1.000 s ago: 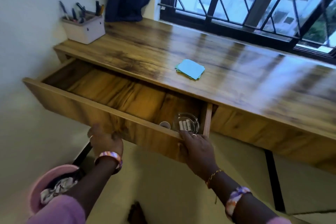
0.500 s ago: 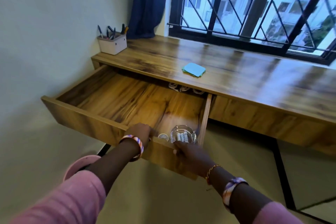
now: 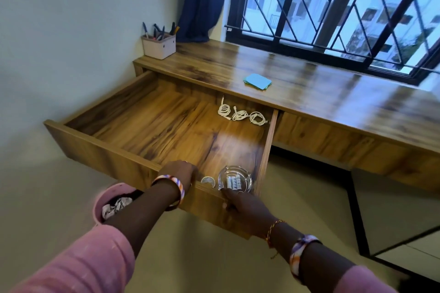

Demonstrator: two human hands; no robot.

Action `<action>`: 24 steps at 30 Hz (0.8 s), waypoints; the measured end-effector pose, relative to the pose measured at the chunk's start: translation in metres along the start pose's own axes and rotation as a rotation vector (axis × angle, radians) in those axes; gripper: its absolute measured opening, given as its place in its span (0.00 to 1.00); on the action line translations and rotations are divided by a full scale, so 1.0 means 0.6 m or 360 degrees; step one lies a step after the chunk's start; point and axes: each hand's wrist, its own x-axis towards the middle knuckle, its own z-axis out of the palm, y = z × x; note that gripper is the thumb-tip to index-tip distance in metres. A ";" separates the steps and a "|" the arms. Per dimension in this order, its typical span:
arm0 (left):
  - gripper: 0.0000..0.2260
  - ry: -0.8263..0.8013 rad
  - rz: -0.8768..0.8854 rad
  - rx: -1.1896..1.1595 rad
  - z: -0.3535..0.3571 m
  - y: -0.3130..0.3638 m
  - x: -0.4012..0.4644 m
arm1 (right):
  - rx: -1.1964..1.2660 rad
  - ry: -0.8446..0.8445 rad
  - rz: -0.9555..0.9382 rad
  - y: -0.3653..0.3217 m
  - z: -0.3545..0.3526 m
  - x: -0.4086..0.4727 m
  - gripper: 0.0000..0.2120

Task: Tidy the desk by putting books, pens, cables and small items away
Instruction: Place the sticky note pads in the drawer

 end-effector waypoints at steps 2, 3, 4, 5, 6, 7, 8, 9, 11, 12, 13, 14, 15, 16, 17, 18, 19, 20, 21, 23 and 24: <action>0.12 -0.0018 -0.0014 -0.0027 0.005 -0.007 -0.025 | 0.0015 -0.0026 -0.0016 -0.014 0.010 -0.016 0.20; 0.12 -0.0019 -0.0014 -0.0034 0.006 -0.011 -0.029 | 0.0018 -0.0033 -0.0018 -0.018 0.014 -0.019 0.20; 0.11 -0.0029 -0.0014 -0.0027 0.009 -0.013 -0.040 | 0.0013 -0.0031 -0.0017 -0.023 0.018 -0.026 0.21; 0.12 -0.0032 -0.0009 -0.0010 0.010 -0.013 -0.049 | 0.0002 -0.0024 -0.0013 -0.026 0.020 -0.032 0.22; 0.12 -0.0033 -0.0002 0.0015 0.011 -0.010 -0.057 | -0.0004 -0.0016 -0.0011 -0.030 0.022 -0.036 0.23; 0.13 -0.0032 -0.0001 0.0051 0.011 -0.006 -0.063 | 0.0007 -0.0017 -0.0002 -0.032 0.024 -0.040 0.23; 0.14 -0.0038 -0.0001 0.0103 0.009 -0.002 -0.064 | 0.0017 -0.0015 0.0000 -0.034 0.023 -0.041 0.22; 0.15 -0.0049 0.0001 0.0156 0.006 0.003 -0.063 | 0.0028 -0.0026 -0.0001 -0.035 0.021 -0.043 0.22; 0.15 -0.0106 0.0019 0.0233 -0.001 0.010 -0.059 | 0.0071 -0.0082 -0.0015 -0.033 0.014 -0.043 0.21; 0.14 -0.0152 0.0030 0.0268 -0.003 0.011 -0.055 | 0.0089 -0.0121 -0.0024 -0.029 0.011 -0.042 0.21; 0.14 -0.0206 0.0036 0.0315 -0.004 0.010 -0.051 | 0.0093 -0.0177 -0.0039 -0.026 0.006 -0.041 0.21; 0.13 -0.0270 0.0027 0.0359 -0.005 0.011 -0.046 | 0.0085 -0.0239 -0.0084 -0.021 -0.001 -0.039 0.22; 0.12 -0.0331 0.0010 0.0393 -0.003 0.011 -0.038 | 0.0081 -0.0320 -0.0139 -0.017 -0.007 -0.037 0.21; 0.11 -0.0412 -0.0006 0.0430 -0.004 0.011 -0.025 | 0.0111 -0.0385 -0.0225 -0.007 -0.017 -0.030 0.20; 0.12 -0.0510 -0.0012 0.0479 -0.007 0.012 -0.009 | 0.0155 -0.0434 -0.0308 0.002 -0.030 -0.023 0.19; 0.13 -0.0618 -0.0027 0.0511 -0.009 0.013 0.008 | 0.0180 -0.0442 -0.0391 0.010 -0.043 -0.016 0.17; 0.14 -0.0685 -0.0016 0.0533 -0.015 0.018 0.035 | 0.0180 -0.0399 -0.0447 0.029 -0.061 -0.004 0.16; 0.15 -0.0716 -0.0002 0.0518 -0.028 0.031 0.055 | 0.0156 -0.0341 -0.0484 0.049 -0.078 0.009 0.15; 0.15 -0.0705 0.0019 0.0460 -0.046 0.052 0.079 | 0.0144 -0.0289 -0.0495 0.072 -0.101 0.023 0.16; 0.14 -0.0551 0.0095 0.0215 -0.097 0.108 0.121 | 0.0163 -0.0194 -0.0509 0.120 -0.155 0.051 0.17; 0.13 -0.0445 0.0129 0.0101 -0.125 0.145 0.145 | 0.0172 -0.0141 -0.0487 0.149 -0.187 0.064 0.16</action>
